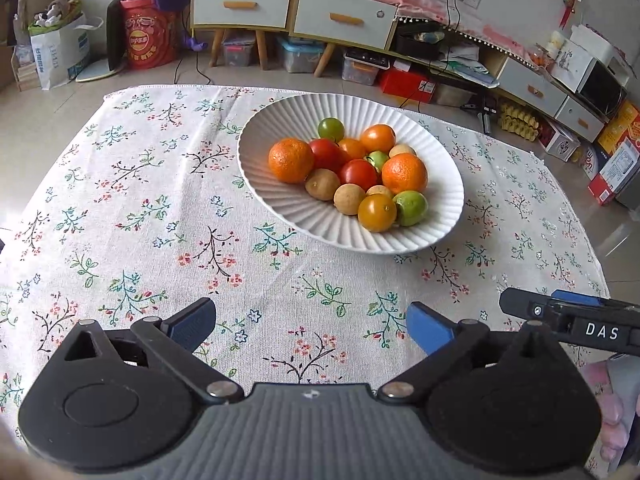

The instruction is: Organize fruits

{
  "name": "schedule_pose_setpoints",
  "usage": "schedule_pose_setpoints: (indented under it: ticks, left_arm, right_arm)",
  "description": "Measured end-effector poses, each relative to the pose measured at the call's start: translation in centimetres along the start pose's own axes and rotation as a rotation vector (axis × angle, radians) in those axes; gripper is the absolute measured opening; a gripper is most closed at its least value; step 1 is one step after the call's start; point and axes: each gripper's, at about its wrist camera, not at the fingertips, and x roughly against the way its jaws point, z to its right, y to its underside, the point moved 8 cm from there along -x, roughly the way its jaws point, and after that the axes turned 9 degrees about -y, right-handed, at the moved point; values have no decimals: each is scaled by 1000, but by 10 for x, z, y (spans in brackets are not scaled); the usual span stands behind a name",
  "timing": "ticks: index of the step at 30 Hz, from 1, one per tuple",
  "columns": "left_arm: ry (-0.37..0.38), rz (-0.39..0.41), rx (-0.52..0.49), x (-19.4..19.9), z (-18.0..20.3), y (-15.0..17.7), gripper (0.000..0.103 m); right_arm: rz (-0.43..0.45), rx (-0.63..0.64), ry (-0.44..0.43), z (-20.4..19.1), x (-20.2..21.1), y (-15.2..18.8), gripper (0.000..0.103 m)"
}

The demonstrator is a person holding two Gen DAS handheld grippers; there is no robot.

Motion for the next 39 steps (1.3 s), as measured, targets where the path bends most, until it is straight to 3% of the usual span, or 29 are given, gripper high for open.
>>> schedule_pose_setpoints:
  ticks: [9,22,39]
  left_arm:
    - [-35,-10,-66,6,-3,9,100]
    - [-97,6,-30,17,-22,8,100]
    - [-115,57,-13,34,-26,5,100]
  right_arm:
    - [8,87,25,-23,6,-2,99]
    - [18,156,29,-50,8,-1,102]
    - [78,176,31,-67,22,-7,102]
